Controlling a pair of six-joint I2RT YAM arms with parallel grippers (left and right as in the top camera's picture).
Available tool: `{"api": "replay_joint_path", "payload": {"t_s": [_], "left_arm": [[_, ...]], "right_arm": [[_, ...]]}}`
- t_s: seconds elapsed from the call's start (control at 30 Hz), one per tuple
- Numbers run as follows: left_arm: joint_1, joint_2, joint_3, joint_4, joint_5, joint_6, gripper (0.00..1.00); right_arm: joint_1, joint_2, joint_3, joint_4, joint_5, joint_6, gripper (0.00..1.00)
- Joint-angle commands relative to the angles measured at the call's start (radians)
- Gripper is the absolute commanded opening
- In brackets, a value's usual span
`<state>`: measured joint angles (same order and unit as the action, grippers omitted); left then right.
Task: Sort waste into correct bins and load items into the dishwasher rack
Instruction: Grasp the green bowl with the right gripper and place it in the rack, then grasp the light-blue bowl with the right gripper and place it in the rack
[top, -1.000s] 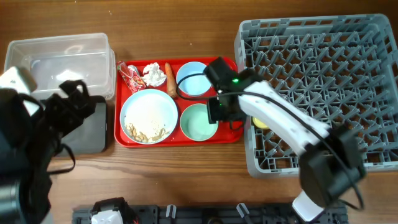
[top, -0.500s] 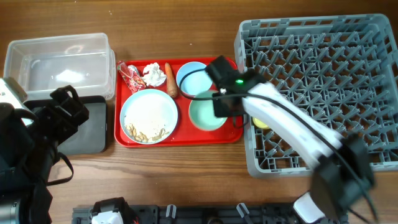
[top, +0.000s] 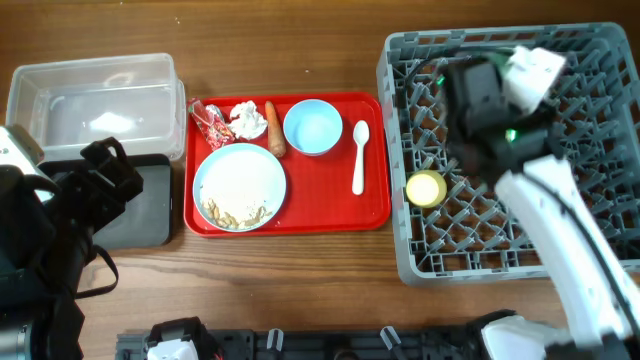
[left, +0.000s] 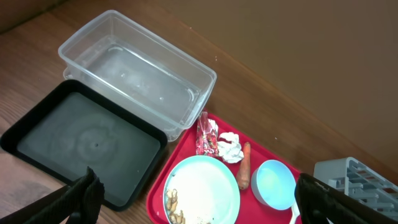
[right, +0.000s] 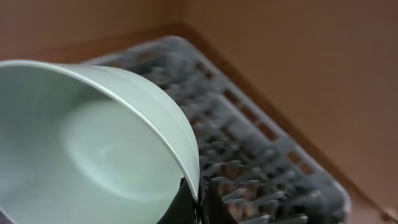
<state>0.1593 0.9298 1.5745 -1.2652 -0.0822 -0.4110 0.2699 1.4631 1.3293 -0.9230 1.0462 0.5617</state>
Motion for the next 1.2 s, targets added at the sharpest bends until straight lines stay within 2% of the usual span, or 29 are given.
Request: {"api": "replay_joint_path", "payload": {"t_s": [0.0, 0.13, 0.27, 0.4, 0.43, 0.47, 0.5, 0.57, 0.6, 0.7, 0.8, 0.87, 0.97, 1.1, 1.17], "left_arm": [[0.005, -0.002, 0.0, 0.003, -0.016, -0.016, 1.0], [0.005, -0.002, 0.0, 0.003, -0.016, -0.016, 1.0], [0.005, -0.002, 0.0, 0.003, -0.016, -0.016, 1.0], [0.005, -0.002, 0.0, 0.003, -0.016, -0.016, 1.0], [0.005, -0.002, 0.0, 0.003, -0.016, -0.016, 1.0], [0.005, -0.002, 0.0, 0.003, -0.016, -0.016, 1.0], [0.005, -0.002, 0.0, 0.003, -0.016, -0.016, 1.0], [0.005, -0.002, 0.0, 0.003, -0.017, -0.016, 1.0], [0.005, -0.002, 0.0, 0.003, -0.016, -0.016, 1.0], [0.005, -0.002, 0.0, 0.003, -0.016, -0.016, 1.0], [0.005, -0.002, 0.0, 0.003, -0.016, -0.016, 1.0], [0.005, -0.002, 0.0, 0.003, -0.016, -0.016, 1.0], [0.005, -0.002, 0.0, 0.003, -0.016, -0.016, 1.0], [0.005, -0.002, 0.0, 0.003, -0.016, -0.016, 1.0], [0.005, -0.002, 0.0, 0.003, -0.016, -0.016, 1.0]], "right_arm": [[-0.091, 0.123, 0.0, 0.051, 0.107, -0.071, 0.04], [-0.118, 0.269, 0.0, 0.172, 0.126, -0.194, 0.04], [-0.085, 0.379, 0.0, 0.167, 0.11, -0.203, 0.04], [0.004, 0.366, 0.0, 0.116, 0.025, -0.221, 0.04], [0.041, 0.354, 0.0, 0.089, 0.017, -0.219, 0.07], [0.077, 0.337, 0.002, 0.074, 0.005, -0.219, 0.14], [0.103, 0.323, 0.012, 0.06, -0.009, -0.219, 0.22], [0.168, 0.283, 0.06, 0.027, -0.02, -0.219, 0.48], [0.194, 0.266, 0.082, 0.021, -0.028, -0.221, 0.51], [0.283, 0.219, 0.176, 0.016, -0.184, -0.222, 0.52], [0.349, 0.216, 0.206, 0.09, -0.592, -0.218, 0.52], [0.357, 0.257, 0.198, 0.127, -0.728, -0.167, 0.54], [0.35, 0.371, 0.196, 0.138, -0.754, -0.053, 0.57], [0.342, 0.517, 0.196, 0.21, -0.9, -0.056, 0.6], [0.34, 0.567, 0.196, 0.227, -0.91, 0.002, 0.61]]}}
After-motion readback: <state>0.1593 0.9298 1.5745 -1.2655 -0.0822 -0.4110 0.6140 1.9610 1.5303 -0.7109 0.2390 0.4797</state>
